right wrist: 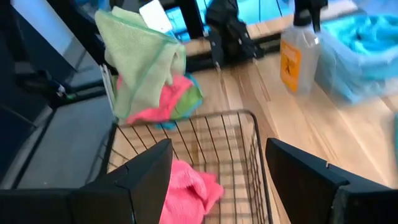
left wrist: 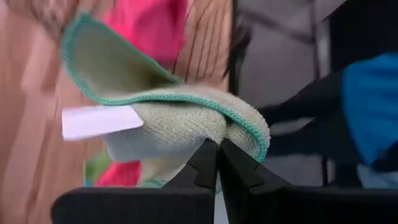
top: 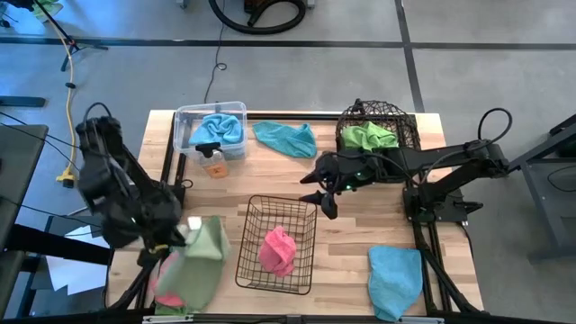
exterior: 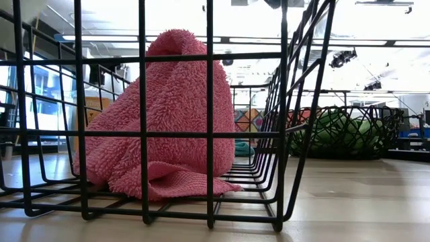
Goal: Sort microfiber towel by color & place in baskets
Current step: Put the light green microfiber towel into the round black wire basket
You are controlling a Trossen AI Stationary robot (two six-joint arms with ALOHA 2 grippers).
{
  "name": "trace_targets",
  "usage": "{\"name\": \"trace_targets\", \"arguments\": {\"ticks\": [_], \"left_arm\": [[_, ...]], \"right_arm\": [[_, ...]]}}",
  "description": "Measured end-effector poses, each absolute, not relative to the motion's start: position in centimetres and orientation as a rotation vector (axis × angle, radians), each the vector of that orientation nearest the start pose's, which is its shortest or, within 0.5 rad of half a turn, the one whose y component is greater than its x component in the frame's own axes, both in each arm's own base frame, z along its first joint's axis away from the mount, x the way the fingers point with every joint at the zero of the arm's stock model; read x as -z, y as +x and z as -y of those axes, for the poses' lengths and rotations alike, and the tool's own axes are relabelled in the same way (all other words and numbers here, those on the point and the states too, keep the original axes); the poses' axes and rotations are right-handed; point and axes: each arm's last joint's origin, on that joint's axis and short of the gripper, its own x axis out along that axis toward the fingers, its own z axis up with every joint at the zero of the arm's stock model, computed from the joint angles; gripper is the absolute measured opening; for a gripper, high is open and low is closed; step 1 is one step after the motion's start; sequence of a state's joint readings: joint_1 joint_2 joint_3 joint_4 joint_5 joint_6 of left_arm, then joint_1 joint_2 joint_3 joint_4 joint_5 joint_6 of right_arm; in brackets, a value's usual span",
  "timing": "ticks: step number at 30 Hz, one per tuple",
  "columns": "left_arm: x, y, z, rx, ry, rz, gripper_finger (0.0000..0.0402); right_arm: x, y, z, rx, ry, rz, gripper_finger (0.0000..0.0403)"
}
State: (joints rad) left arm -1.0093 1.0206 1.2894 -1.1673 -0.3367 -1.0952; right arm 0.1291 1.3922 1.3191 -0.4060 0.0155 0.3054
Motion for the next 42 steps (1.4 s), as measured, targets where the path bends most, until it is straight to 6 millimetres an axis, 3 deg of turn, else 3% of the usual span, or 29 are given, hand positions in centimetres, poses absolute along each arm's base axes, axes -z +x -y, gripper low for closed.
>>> {"name": "trace_targets", "arguments": {"ticks": [8,17,23,29,36,42], "left_arm": [[-43.1,10.2,10.0,0.106,-0.292,-0.616,0.0000],[-44.9,12.7,6.5,-0.212,0.090,-0.419,0.0000],[-47.0,15.2,4.6,-0.255,0.187,-0.269,0.0000],[-47.8,18.2,3.0,-0.300,0.173,-0.173,0.0000],[-47.4,23.4,1.0,-0.350,0.139,-0.105,0.0000],[-47.0,26.0,0.1,-0.299,0.114,-0.051,0.0000]], "right_arm": [[-37.7,31.1,-4.1,-0.118,0.273,-0.315,0.0256],[-40.0,31.5,-4.3,-0.151,0.283,-0.083,0.0256],[-40.1,31.6,-3.8,0.000,0.187,-0.045,0.0256],[-40.4,31.6,-2.7,0.107,0.026,-0.033,0.0256],[-40.3,31.7,-1.2,0.119,-0.063,-0.050,0.0256],[-40.4,31.7,0.1,0.208,-0.163,-0.055,0.0256]]}}
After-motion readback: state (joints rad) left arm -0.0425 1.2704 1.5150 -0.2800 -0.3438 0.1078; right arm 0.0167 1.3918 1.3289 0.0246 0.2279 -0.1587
